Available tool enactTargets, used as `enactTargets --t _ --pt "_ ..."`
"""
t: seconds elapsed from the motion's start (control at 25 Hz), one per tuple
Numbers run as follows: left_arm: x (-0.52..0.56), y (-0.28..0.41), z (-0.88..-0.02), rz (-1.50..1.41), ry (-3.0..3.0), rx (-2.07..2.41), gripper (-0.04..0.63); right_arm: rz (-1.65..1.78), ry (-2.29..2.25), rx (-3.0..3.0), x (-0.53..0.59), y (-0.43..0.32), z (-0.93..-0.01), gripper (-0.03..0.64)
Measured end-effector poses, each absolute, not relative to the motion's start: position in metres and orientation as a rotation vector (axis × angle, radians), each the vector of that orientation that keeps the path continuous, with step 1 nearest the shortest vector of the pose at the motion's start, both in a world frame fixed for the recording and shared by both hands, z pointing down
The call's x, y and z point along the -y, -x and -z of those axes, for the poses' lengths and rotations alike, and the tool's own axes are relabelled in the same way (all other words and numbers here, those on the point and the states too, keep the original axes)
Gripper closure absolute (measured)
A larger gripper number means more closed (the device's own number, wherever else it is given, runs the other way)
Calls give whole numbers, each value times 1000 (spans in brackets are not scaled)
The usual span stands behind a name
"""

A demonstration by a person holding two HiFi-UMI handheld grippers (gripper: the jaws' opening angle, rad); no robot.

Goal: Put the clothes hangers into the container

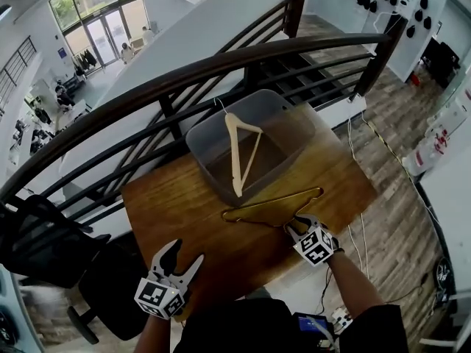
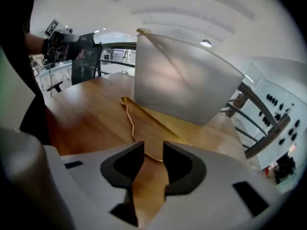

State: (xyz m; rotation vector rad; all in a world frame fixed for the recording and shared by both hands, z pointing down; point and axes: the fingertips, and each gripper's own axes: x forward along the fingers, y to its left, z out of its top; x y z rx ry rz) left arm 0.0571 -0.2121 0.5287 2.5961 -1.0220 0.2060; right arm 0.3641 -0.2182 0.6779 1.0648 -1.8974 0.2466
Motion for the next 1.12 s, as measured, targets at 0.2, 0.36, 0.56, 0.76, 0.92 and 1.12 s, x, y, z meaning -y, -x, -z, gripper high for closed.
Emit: enactTargets --t 0.2,0.36,0.56,0.76,0.92,1.12 --pt "211 -63 -534 -217 -2558 1056 304 -101 -768 1805 212 -374 -709 497" --pt "210 -70 -539 -233 -2531 1083 304 -35 -599 1794 215 -370 -723 494" --pt "214 -69 -544 -242 -2506 1123 304 -24 -382 1781 213 -360 -737 485" --pt "215 -65 -549 -239 -2473 1170 304 16 -220 1742 213 -355 -747 495" --pt "215 -64 -550 -238 -2455 1193 304 1 -108 1720 207 -353 -748 514" --pt "216 -64 -549 -232 -2445 1215 304 -38 11 1696 200 -350 -747 582"
